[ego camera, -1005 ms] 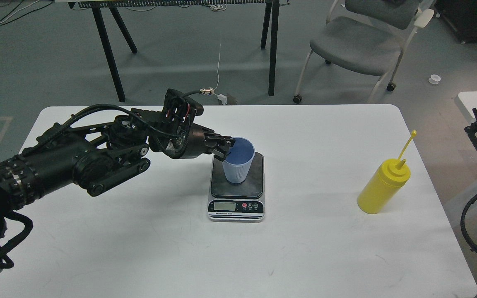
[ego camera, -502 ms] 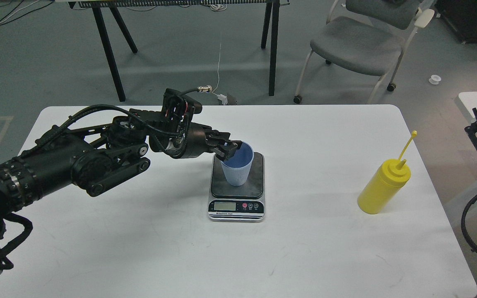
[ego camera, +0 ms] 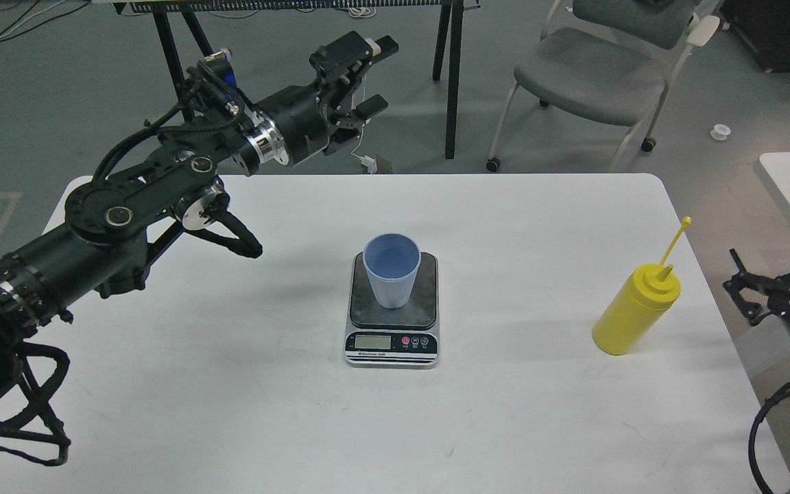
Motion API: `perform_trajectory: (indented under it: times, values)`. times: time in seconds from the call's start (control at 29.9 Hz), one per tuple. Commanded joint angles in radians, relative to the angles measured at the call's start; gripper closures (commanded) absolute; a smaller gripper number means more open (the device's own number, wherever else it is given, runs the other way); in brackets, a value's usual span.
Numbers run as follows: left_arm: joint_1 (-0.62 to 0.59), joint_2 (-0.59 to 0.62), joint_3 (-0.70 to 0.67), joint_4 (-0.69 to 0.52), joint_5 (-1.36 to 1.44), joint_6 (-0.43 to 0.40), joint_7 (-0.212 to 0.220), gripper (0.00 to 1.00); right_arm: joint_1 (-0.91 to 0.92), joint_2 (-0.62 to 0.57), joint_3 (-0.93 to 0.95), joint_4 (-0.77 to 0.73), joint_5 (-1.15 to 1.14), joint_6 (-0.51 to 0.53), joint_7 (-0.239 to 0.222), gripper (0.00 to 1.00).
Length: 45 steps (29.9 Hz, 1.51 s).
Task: Pour seasoning into cup on scale with both arms
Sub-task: 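Open the left gripper and withdraw it from the cup, then move the right gripper to the yellow squeeze bottle and grasp it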
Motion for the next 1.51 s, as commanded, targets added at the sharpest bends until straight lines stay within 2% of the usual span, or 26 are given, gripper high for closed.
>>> perform_trajectory:
  times: [0.0,0.13,0.3,0.44,0.7,1.0,1.17,1.47]
  values:
    - [0.026,0.010,-0.057,0.098,-0.240,-0.039,0.000,0.01,-0.138,0.015,-0.008,0.116,0.000,0.000,0.003,0.01]
    - [0.083,0.027,-0.141,0.148,-0.487,-0.150,0.000,0.01,-0.224,0.078,-0.017,0.145,0.000,0.000,0.003,0.01]
    - [0.114,0.060,-0.230,0.157,-0.589,-0.155,-0.026,0.01,-0.241,0.133,-0.021,0.143,-0.001,0.000,-0.003,0.01]
    - [0.137,0.082,-0.288,0.188,-0.612,-0.167,-0.018,0.01,-0.215,0.201,-0.060,0.134,-0.004,0.000,-0.004,0.01]
    - [0.180,0.106,-0.293,0.192,-0.675,-0.165,-0.001,0.01,-0.121,0.288,-0.105,0.058,-0.007,0.000,0.000,0.01]
    - [0.191,0.113,-0.292,0.188,-0.678,-0.162,-0.001,0.01,-0.060,0.349,-0.106,-0.011,0.004,0.000,0.006,0.01]
    - [0.191,0.114,-0.292,0.185,-0.678,-0.161,-0.001,0.01,-0.057,0.357,-0.106,-0.012,0.008,0.000,0.025,0.01]
    - [0.189,0.139,-0.290,0.177,-0.676,-0.159,-0.001,0.01,-0.075,0.346,-0.100,-0.012,0.007,0.000,0.023,0.01]
